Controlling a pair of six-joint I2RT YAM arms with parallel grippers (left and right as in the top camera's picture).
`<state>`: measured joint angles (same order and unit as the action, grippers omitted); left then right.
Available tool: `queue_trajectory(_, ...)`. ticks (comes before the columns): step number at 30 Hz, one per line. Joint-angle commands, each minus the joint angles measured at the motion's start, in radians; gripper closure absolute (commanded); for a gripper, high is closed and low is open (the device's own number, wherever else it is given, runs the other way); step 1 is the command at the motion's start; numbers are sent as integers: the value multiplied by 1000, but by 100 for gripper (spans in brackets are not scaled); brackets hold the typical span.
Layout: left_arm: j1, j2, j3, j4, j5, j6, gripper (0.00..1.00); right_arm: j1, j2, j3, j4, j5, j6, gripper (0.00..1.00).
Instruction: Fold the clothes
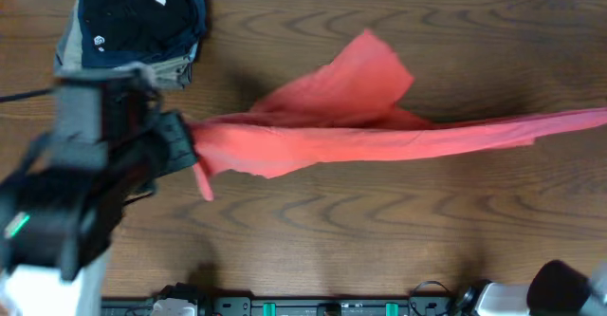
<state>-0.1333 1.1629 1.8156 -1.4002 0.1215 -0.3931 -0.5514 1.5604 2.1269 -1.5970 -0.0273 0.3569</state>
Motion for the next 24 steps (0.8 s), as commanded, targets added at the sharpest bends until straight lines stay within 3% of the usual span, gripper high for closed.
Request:
queue_trajectory(1,3,-16,243,-66,-29,19,94,-6,-28,168,-74,-10,-76,99)
queue_trajectory(7,3,-12,496,-169,-29,29,94,-6,-71,282,-101,-76,-132,99)
queue_trajectory(12,3,14,496,-167,-31,49,94,-6,-67,281,-101,-86,-129,99)
queue_trajectory(17,3,155,484,-145,-98,65,94,-6,-8,281,-75,-113,-125,99)
queue_trajectory(20,4,301,485,-55,-101,91,94,-6,50,281,-4,-164,-125,99)
queue_trajectory(24,16,496,488,193,-115,119,94,5,130,281,154,-260,-92,99)
